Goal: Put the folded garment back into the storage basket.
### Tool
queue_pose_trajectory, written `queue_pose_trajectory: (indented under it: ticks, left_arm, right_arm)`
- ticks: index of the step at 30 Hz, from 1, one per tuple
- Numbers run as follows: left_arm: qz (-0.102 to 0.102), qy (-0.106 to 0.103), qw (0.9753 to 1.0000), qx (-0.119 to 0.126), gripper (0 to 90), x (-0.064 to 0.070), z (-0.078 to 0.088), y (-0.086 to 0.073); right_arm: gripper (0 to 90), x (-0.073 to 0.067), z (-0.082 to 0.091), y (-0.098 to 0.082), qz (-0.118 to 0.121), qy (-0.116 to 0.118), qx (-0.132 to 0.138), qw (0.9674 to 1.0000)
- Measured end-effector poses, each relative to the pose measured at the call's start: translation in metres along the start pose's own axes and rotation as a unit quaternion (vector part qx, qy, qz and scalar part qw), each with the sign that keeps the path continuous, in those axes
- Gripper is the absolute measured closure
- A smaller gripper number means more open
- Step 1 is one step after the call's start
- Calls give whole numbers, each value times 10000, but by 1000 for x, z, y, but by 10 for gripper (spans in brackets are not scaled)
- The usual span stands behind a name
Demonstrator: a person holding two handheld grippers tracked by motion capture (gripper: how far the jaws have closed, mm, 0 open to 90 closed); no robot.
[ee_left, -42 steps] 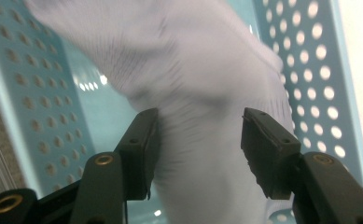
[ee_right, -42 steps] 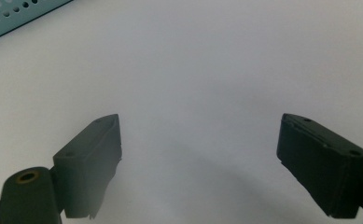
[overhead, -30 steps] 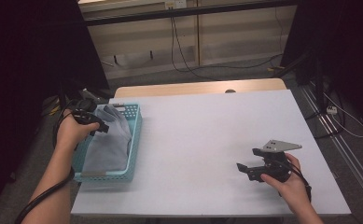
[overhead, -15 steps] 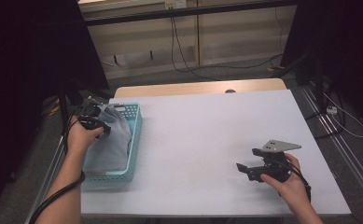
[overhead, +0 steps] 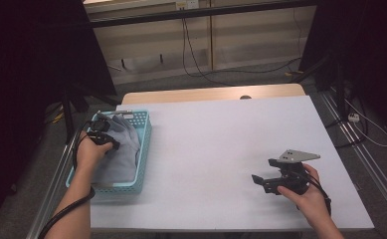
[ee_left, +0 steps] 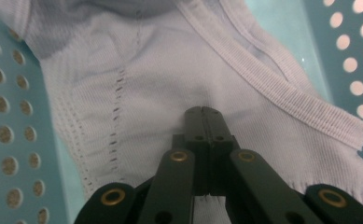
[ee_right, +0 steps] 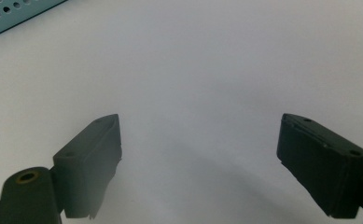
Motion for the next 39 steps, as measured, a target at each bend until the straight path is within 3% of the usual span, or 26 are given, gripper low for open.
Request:
queue_pose_trajectory:
  ticks: [12,17,18,28,35,39]
  left_arm:
    - [99,-56,9994,-328,900,-1,0,-6]
    - [106,-172,9994,-287,900,-7,7,-4]
    - [211,-168,9994,-233,900,-6,8,-3]
    - [115,-207,9997,-18,900,-9,31,6]
    - [87,-423,9991,2,770,1,40,11]
    - [-39,-438,9990,64,706,9,47,15]
  right_arm:
    - [140,0,1,1,12,-13,36,10000]
    - [140,0,1,2,10,-6,42,10000]
    - [140,0,1,2,25,-15,44,10000]
    - [140,0,0,3,27,-4,40,10000]
    - [139,-1,-1,3,31,25,30,10000]
    - [139,-1,0,4,37,33,63,10000]
Point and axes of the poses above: each handheld gripper's, and its own axes: z roughly backward along the jaws, y roughly out of its top, x roughly to its right, the point moved 1 cm from there along -z, roughly forward along the jaws, and after that the axes turned 15 degrees about y, right-handed, at the moved point
